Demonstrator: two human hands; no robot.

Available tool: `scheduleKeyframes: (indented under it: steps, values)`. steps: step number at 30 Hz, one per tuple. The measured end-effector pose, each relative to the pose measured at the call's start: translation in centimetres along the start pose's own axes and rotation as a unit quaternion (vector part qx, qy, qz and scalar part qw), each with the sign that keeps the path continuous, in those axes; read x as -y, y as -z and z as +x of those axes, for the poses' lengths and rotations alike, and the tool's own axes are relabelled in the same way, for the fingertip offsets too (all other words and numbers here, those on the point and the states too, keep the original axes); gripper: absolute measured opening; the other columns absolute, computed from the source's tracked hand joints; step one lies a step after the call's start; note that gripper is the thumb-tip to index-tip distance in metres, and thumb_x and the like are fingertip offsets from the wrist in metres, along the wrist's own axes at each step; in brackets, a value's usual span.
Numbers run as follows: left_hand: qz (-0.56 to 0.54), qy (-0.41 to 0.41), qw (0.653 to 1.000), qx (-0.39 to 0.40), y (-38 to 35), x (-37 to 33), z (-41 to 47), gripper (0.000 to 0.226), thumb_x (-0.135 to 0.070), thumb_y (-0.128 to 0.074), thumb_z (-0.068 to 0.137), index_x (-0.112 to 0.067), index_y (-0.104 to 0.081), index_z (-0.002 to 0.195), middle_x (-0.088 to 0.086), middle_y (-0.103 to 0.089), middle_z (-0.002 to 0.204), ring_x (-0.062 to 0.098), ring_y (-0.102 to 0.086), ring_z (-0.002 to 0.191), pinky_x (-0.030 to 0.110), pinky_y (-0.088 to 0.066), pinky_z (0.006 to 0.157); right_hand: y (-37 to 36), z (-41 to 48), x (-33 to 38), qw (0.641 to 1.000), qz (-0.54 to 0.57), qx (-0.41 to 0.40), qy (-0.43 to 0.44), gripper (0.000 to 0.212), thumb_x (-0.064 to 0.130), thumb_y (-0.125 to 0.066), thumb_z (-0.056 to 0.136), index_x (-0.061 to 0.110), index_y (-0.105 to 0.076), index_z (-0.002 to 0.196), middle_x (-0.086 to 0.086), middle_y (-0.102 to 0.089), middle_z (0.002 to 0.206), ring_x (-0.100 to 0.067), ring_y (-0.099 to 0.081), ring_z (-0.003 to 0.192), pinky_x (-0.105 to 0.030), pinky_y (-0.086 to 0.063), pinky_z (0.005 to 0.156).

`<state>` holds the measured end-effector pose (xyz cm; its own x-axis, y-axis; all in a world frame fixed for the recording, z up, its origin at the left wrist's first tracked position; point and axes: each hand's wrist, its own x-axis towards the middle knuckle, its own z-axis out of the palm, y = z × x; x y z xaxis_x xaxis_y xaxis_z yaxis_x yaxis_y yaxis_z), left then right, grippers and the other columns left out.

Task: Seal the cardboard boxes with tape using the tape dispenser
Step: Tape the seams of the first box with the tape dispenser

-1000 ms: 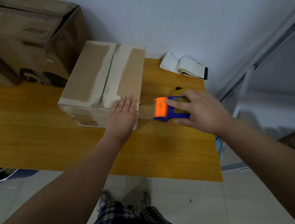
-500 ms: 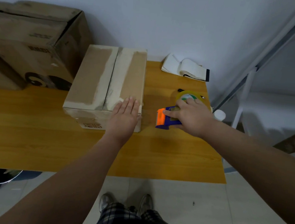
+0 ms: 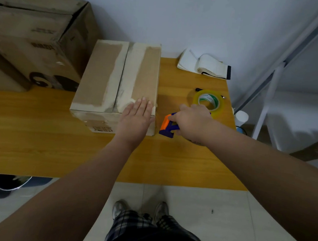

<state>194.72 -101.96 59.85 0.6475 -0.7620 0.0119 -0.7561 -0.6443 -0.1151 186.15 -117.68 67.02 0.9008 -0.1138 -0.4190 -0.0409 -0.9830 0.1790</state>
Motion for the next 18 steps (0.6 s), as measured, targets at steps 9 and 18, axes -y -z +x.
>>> scheduleKeyframes:
  steps: [9, 18]
  values:
    - [-0.002, 0.003, 1.000, 0.000, -0.06, 0.01, -0.03, 0.057, -0.040, -0.018, 0.101, -0.010, -0.008, 0.150, 0.010, -0.011, 0.157, 0.021, -0.009, 0.145, 0.034, -0.001, 0.115, -0.29, 0.13, -0.57, 0.999, 0.040, 0.006, -0.001, 0.047, 0.048, -0.055, 0.090, 0.038, -0.044, 0.134, -0.006, -0.045, 0.109, -0.029, -0.049, 0.096, -0.038, -0.035, 0.069]
    - [-0.002, 0.003, 1.000, 0.007, 0.15, 0.10, -0.01, 0.058, -0.041, -0.016, 0.101, -0.011, -0.006, 0.150, 0.010, -0.010, 0.157, 0.020, -0.007, 0.145, 0.035, -0.002, 0.115, -0.44, 0.19, -0.86, 0.999, 0.051, 0.013, -0.013, 0.040, 0.051, -0.057, 0.087, 0.037, -0.052, 0.125, -0.002, -0.042, 0.099, -0.025, -0.050, 0.092, -0.037, -0.037, 0.066]
